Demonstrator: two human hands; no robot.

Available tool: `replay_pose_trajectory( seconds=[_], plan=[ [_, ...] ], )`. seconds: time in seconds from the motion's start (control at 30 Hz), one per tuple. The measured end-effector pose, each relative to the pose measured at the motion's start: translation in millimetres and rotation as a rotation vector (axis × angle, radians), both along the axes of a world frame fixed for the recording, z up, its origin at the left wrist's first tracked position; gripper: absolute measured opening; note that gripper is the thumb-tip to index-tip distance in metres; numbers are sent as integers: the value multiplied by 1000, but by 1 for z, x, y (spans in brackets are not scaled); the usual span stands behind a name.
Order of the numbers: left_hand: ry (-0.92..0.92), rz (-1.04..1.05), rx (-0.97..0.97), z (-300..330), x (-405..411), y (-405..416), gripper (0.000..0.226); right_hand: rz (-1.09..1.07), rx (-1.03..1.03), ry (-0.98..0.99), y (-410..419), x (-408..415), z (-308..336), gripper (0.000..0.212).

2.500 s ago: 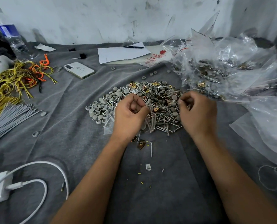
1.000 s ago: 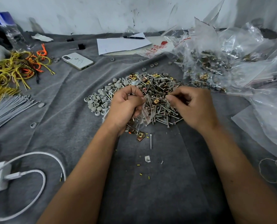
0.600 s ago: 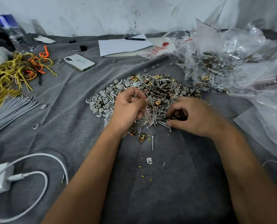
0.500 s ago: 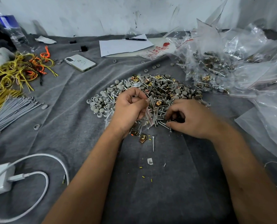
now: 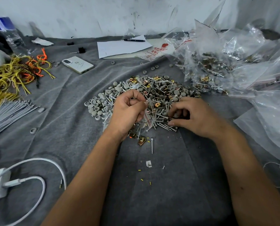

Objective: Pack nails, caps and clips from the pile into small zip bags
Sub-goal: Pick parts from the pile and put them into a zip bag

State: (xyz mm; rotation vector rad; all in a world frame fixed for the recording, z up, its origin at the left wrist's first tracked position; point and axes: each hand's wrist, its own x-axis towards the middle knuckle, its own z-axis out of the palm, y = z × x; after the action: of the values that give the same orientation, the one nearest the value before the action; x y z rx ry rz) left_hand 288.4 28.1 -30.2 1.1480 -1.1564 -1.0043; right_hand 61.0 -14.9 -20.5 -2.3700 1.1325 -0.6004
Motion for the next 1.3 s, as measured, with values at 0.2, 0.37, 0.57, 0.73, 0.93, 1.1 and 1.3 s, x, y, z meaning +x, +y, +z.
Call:
replay_pose_trajectory(
  seconds=[0.2, 0.37, 0.57, 0.73, 0.93, 1.1, 1.3],
  plan=[
    [-21, 3, 9, 1, 1, 1, 18, -30, -20, 35, 0, -3, 1, 11],
    [-39, 17, -1, 1, 1, 1, 14, -149, -54, -162, 1, -3, 2, 12],
    [-110, 15, -42, 2, -6, -1, 9, -104, -117, -550, 16, 24, 4, 14],
    [-112, 2, -58, 3, -9, 0, 10, 54, -268, -364, 23, 37, 3, 18],
    [-123, 17, -78, 2, -5, -1, 8, 106, -300, -222, 24, 43, 3, 13],
    [-128, 47, -72, 0, -2, -3, 18, -49, -231, -343, 18, 30, 6, 12],
    [-64, 135, -64, 0, 0, -4, 22, 104, -83, -28, 27, 31, 11, 32]
  ],
)
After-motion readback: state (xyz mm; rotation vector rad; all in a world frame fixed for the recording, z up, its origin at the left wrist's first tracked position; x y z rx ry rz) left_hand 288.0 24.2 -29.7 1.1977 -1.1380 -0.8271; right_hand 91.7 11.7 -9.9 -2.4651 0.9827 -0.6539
